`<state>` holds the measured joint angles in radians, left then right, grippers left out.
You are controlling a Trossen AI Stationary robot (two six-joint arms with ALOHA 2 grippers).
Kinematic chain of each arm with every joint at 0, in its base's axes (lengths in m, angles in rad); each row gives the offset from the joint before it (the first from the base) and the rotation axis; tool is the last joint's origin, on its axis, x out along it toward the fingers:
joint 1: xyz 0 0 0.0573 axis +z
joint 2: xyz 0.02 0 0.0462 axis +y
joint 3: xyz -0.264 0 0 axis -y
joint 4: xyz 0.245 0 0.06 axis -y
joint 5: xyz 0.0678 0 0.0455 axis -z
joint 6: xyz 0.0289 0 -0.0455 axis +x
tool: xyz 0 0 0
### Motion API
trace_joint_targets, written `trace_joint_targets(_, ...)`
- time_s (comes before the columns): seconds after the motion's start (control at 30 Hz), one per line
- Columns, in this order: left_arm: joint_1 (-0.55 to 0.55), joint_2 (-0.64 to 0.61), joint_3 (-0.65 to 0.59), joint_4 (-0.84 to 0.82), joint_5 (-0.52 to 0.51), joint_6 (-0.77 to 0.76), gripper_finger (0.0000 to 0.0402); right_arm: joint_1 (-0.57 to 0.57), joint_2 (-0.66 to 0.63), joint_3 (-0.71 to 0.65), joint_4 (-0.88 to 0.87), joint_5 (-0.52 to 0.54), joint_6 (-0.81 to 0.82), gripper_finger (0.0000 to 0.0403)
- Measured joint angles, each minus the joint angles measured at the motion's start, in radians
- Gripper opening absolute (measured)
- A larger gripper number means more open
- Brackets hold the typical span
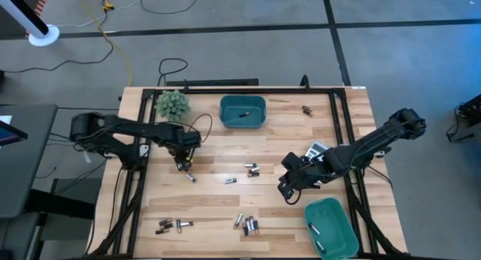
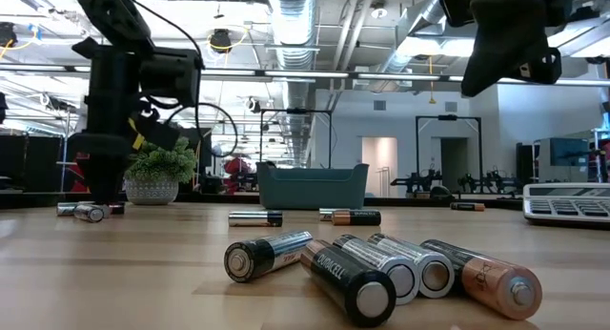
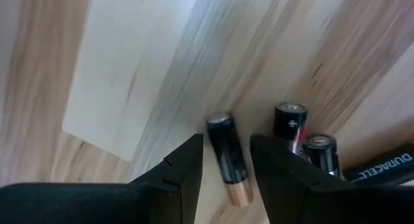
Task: Sort batteries
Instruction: Put the black battery into the blue bin
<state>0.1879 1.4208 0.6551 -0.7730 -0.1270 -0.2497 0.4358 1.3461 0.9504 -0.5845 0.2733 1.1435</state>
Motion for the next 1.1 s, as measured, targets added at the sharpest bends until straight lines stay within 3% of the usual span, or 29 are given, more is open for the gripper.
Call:
trace_joint_targets(0.2, 0.005, 0.049, -0.001, 0.015, 0.005, 0.021, 0.0114, 0.000, 0.000, 0.000, -0.002, 0.000, 0.000, 0.0006)
trace_joint_targets(0.4, 0.040, 0.035, -0.003, 0.020, 0.023, 0.001, 0.0036, 0.000, 0.000, 0.000, -0.007, 0.000, -0.005, 0.0006)
trace_joint_targets(0.63, 0.061, -0.059, 0.015, -0.001, -0.036, -0.047, 0.0036, 0.000, 0.000, 0.000, -0.019, 0.000, -0.042, 0.0006)
trace_joint_targets(0.9, 0.061, -0.218, 0.192, -0.120, -0.122, -0.141, 0.0036, 0.000, 0.000, 0.000, -0.051, 0.000, -0.124, 0.0006)
trace_joint_targets(1.1, 0.014, -0.165, 0.413, -0.194, -0.192, -0.198, 0.0036, 0.015, -0.024, -0.001, -0.187, 0.000, -0.151, 0.0006)
